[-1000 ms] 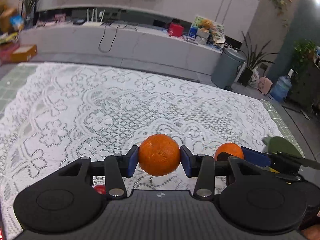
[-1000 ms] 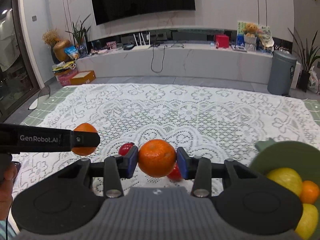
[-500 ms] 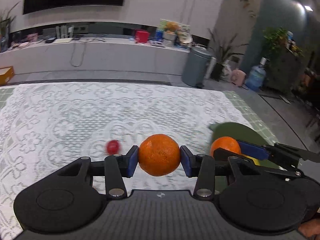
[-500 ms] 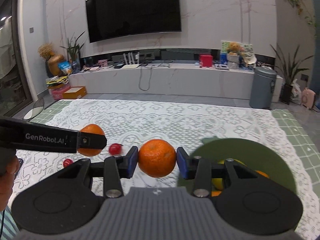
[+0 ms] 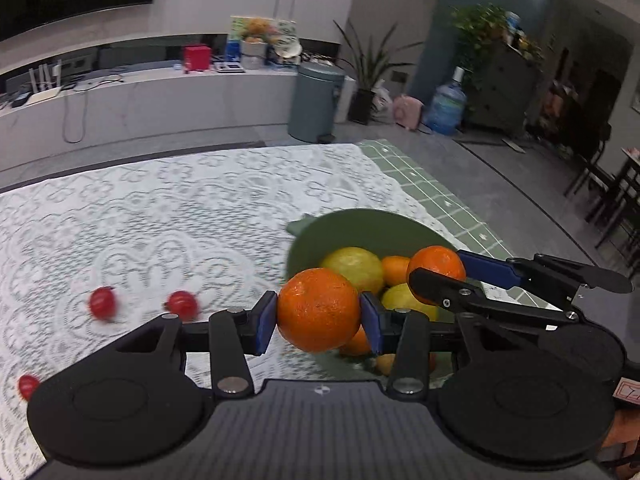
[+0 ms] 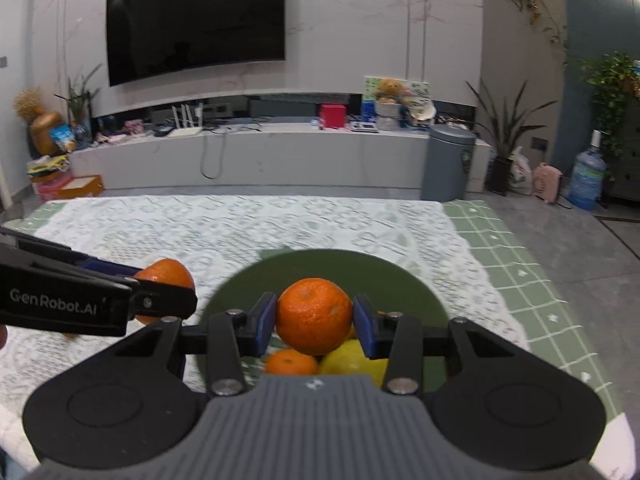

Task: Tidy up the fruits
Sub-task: 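Carry both oranges over the colander and lower them in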

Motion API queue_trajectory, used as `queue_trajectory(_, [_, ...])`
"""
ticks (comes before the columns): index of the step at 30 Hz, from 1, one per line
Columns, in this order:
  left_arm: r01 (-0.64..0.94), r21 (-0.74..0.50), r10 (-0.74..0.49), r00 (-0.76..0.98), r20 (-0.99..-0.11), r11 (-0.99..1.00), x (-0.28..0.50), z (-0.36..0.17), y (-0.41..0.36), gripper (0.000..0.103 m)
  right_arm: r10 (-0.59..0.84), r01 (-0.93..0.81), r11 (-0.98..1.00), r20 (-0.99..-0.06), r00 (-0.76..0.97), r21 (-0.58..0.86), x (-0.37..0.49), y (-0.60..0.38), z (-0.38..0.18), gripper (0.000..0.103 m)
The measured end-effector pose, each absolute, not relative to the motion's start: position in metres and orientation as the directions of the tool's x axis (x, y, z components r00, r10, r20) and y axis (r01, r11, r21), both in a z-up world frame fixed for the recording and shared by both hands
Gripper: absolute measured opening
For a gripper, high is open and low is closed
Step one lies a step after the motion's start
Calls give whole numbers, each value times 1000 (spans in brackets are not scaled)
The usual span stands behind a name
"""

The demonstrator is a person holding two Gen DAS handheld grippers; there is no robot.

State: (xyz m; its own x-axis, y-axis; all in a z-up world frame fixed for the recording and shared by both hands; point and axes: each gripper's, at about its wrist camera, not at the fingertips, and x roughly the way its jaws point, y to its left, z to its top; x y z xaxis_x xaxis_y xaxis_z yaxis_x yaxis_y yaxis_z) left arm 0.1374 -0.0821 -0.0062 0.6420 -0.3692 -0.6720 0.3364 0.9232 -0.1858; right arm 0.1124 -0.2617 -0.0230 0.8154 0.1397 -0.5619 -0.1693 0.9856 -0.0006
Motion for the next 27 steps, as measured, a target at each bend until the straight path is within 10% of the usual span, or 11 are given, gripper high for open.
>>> queue_trajectory(27, [339, -198, -362, 539, -760, 920, 173, -46, -116, 50, 74, -178, 978, -613, 787, -110, 130, -271, -55, 40])
